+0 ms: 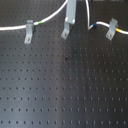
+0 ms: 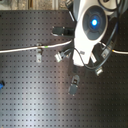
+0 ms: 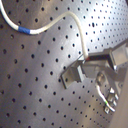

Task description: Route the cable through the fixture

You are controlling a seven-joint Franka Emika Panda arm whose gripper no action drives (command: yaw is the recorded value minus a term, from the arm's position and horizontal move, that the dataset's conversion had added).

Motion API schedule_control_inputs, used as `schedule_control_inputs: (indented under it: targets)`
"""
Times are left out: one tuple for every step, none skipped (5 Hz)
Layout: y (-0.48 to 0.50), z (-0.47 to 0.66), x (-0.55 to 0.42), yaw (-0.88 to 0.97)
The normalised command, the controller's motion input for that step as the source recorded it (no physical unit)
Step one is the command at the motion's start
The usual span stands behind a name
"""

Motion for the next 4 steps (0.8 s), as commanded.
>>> schedule_control_inputs:
  targets:
    - [-0.034, 0.08, -0.040, 0.01]
    - [0.185, 0.58, -0.432, 0.00]
    - [0.072, 0.00, -0.024, 0.00]
    - [0.026, 0.43, -0.048, 0.00]
